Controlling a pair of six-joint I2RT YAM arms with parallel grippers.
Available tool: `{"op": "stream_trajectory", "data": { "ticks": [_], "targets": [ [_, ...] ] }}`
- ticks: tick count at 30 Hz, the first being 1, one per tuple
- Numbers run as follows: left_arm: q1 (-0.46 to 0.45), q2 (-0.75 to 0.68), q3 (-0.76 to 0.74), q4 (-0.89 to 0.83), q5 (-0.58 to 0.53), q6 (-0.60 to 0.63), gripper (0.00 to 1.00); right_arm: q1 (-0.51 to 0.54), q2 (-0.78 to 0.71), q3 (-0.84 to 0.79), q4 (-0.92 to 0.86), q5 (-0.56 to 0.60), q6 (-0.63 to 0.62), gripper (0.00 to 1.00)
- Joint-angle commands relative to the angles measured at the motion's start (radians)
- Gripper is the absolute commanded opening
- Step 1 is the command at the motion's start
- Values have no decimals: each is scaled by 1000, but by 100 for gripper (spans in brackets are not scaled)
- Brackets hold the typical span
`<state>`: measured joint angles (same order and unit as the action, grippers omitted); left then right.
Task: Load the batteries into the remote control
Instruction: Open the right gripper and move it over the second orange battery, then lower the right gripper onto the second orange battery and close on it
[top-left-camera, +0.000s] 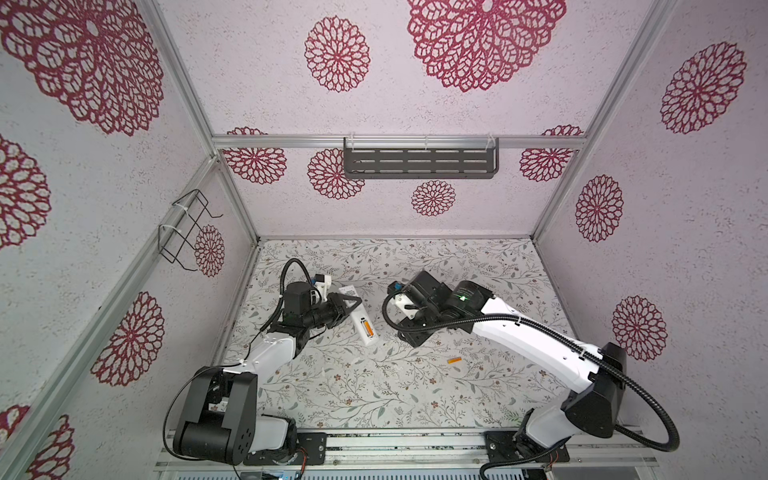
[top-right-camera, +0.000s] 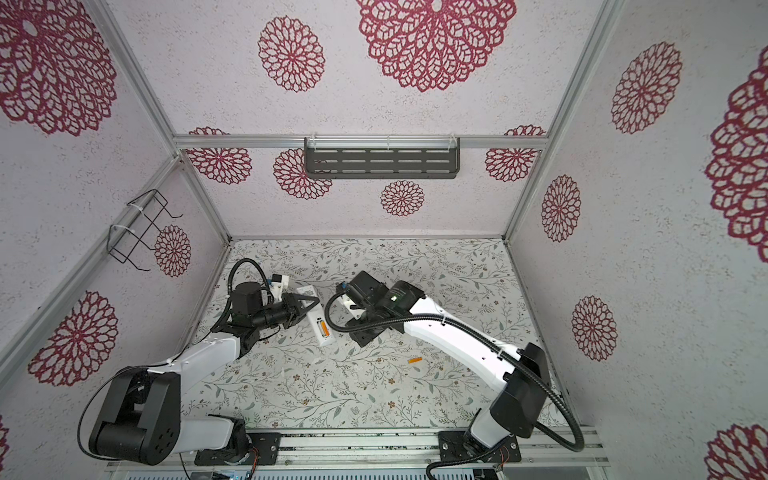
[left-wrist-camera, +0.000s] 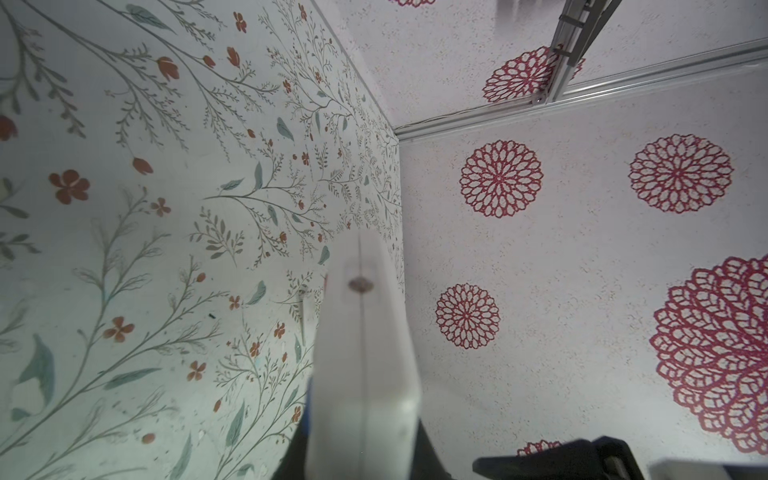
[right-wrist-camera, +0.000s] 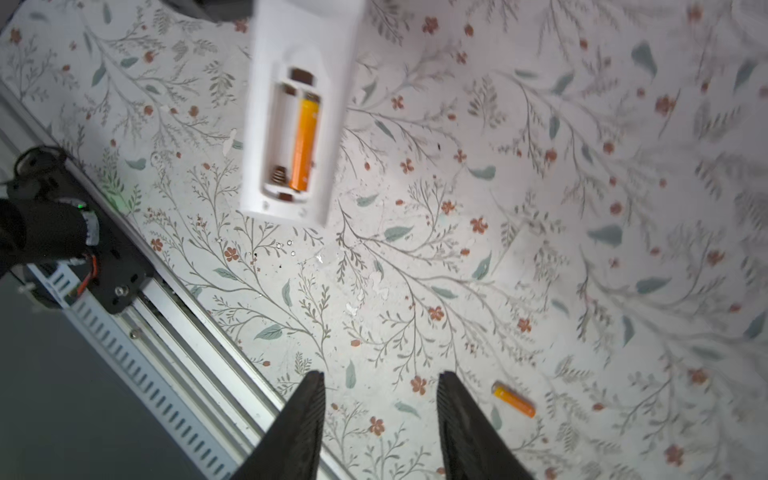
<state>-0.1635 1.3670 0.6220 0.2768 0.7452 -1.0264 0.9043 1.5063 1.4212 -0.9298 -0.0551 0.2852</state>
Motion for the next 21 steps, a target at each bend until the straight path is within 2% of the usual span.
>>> {"op": "stream_trajectory", "data": {
  "ticks": [1,5,10,15,21],
  "targets": [
    [-1,-20,18,-27,-12,64,0,-95,-101,-189,23,-53,334,54],
    [-5,-19,22,-37,-12,93,0,-188,-246,-394,138,-110,542,59],
    [-7,-23,33,-55,-2,122,0,-260,-335,-557,248,-117,716,64],
    [-7,-43,39,-102,6,172,0,-311,-343,-647,316,-94,807,66],
    [-8,-58,24,-113,23,193,0,-314,-296,-714,394,-59,912,68]
  ]
}}
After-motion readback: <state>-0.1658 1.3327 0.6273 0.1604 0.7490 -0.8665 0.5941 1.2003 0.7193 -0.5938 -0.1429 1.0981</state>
